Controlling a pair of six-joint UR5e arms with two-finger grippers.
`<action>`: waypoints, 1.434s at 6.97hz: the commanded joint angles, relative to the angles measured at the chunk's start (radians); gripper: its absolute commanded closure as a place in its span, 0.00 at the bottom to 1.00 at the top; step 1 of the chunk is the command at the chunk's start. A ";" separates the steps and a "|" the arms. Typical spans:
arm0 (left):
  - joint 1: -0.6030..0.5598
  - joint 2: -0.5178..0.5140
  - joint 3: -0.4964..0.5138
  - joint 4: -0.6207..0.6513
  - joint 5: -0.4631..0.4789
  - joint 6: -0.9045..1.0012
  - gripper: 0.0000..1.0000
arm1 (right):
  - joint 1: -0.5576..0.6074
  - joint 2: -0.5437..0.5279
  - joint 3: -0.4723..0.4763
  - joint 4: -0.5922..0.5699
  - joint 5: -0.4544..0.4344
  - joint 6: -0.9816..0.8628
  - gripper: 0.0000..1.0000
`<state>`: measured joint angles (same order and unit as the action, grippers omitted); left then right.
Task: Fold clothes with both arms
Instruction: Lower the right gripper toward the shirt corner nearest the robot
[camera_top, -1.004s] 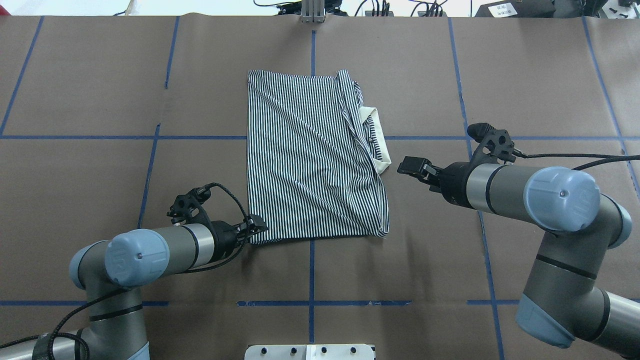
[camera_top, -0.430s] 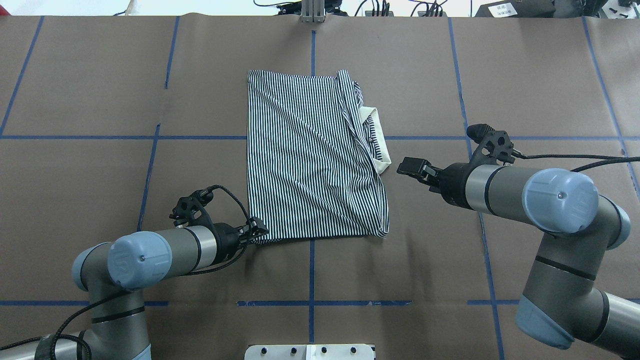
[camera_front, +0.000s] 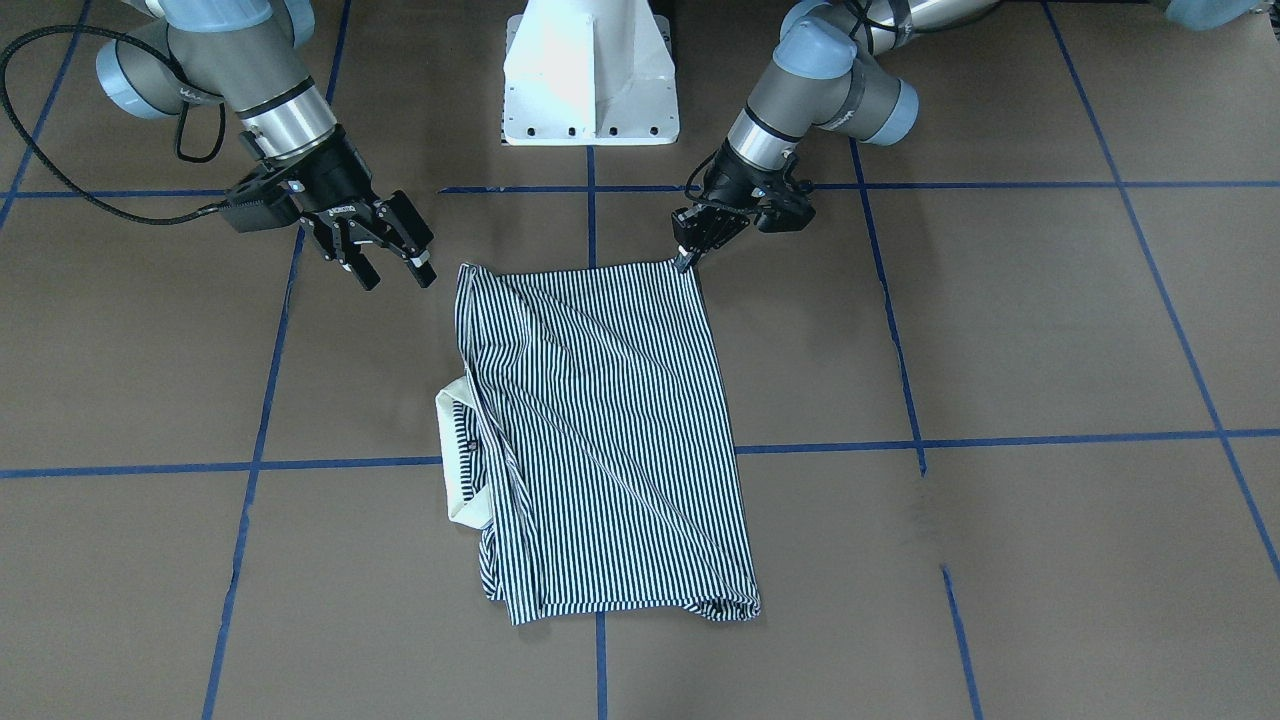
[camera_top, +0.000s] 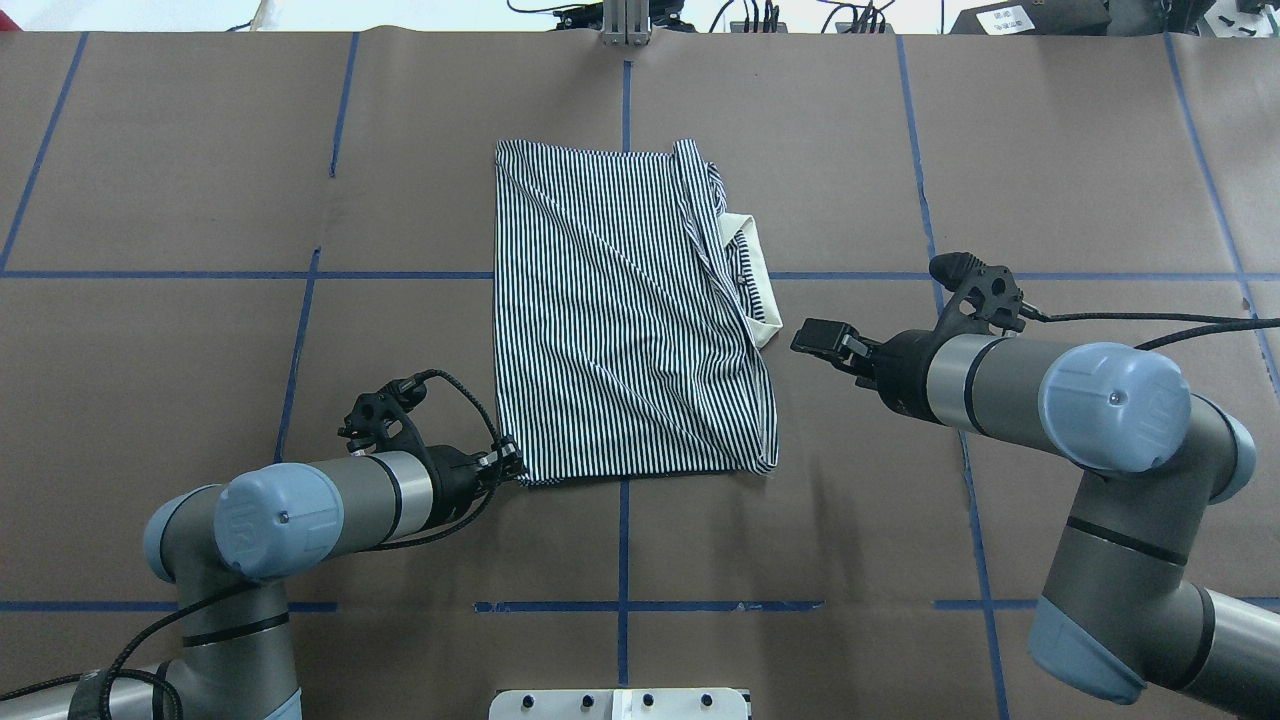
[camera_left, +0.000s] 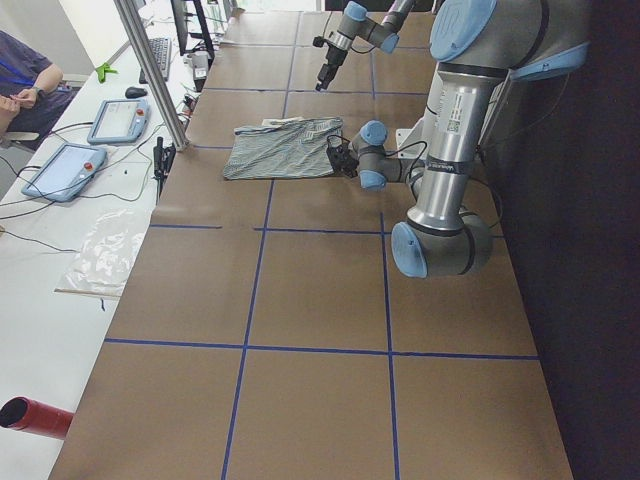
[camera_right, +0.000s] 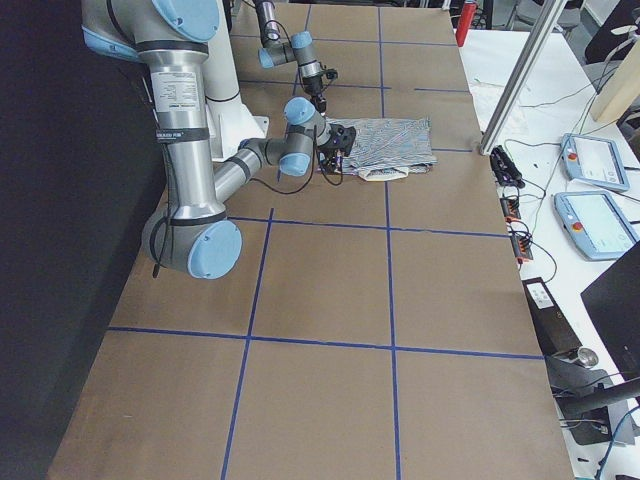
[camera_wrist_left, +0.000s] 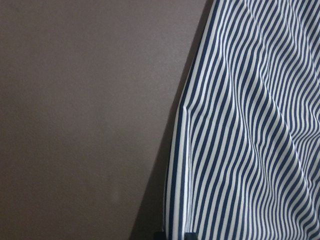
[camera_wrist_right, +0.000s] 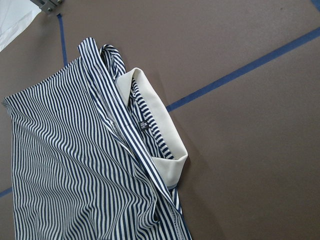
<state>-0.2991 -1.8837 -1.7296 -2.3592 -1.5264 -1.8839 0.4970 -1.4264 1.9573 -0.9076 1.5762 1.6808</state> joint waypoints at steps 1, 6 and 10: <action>0.000 -0.003 -0.008 0.000 0.000 0.002 1.00 | -0.067 0.018 -0.008 -0.014 -0.077 0.082 0.14; 0.000 -0.006 -0.016 -0.002 -0.001 0.003 1.00 | -0.210 0.217 -0.053 -0.459 -0.162 0.161 0.19; 0.000 -0.014 -0.016 -0.002 -0.001 0.003 1.00 | -0.187 0.328 -0.107 -0.625 -0.156 0.139 0.19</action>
<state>-0.2991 -1.8968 -1.7456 -2.3608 -1.5278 -1.8806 0.2943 -1.1281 1.8565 -1.4931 1.4165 1.8397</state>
